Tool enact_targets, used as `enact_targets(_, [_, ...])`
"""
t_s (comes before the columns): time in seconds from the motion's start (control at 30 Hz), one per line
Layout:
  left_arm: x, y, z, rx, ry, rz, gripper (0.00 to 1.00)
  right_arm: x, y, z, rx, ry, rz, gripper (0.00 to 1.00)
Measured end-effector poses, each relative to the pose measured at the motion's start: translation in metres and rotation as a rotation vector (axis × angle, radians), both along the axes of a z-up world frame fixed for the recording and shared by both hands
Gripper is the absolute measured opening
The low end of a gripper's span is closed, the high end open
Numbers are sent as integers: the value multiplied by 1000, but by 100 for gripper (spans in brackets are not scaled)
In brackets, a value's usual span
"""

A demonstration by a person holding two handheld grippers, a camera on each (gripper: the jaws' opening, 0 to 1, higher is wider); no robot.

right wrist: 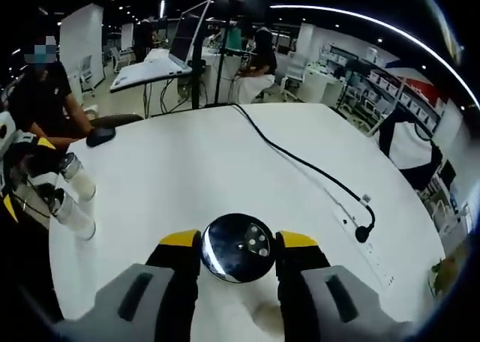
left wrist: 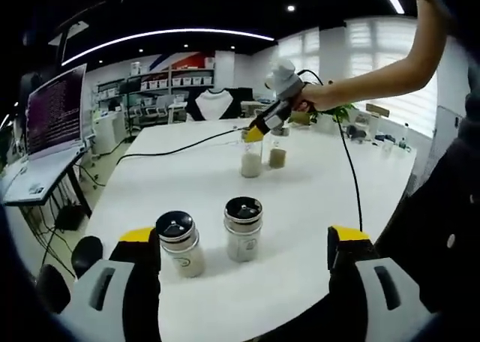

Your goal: Rotate the seasoning bottle until the label or dispensing opening points toward the visible target arrow and the bottle remains upright within the marked orientation range

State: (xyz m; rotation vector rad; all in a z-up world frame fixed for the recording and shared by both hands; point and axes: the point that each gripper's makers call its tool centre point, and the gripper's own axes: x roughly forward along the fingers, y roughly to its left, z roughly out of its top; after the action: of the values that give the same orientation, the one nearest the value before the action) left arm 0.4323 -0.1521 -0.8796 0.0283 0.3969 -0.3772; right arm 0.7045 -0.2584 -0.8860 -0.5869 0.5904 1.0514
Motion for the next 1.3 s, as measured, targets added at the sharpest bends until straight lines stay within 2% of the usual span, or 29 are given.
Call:
enact_targets(0.13, [1,-1,0,3,-6,-16,98,-5,-2,-1,-2,5,4,37])
enact_targets(0.37, [-2,-10,3,43,-7,-91,98,-17,-1,1,5,6,-1,37])
enact_targets(0.5, [-2,-14,7,9,-16,-94,98,-26,-1,3,11,5,3,36])
enact_targets(0.8, [-1,-24,6,-1,-19,-128,98,-41,1,4,10,15,9,36])
enact_targets(0.9, [-1,-29,2,36,-12,-157,99,-46,2,5,8,13,12,36])
enact_targets(1.03, [1,-35,7,-5,-22,-168,99,-53,3,7,11,18,13,36])
enact_targets(1.3, [1,-38,5,-30,-14,-181,98,-69,3,13,26,35,15,35])
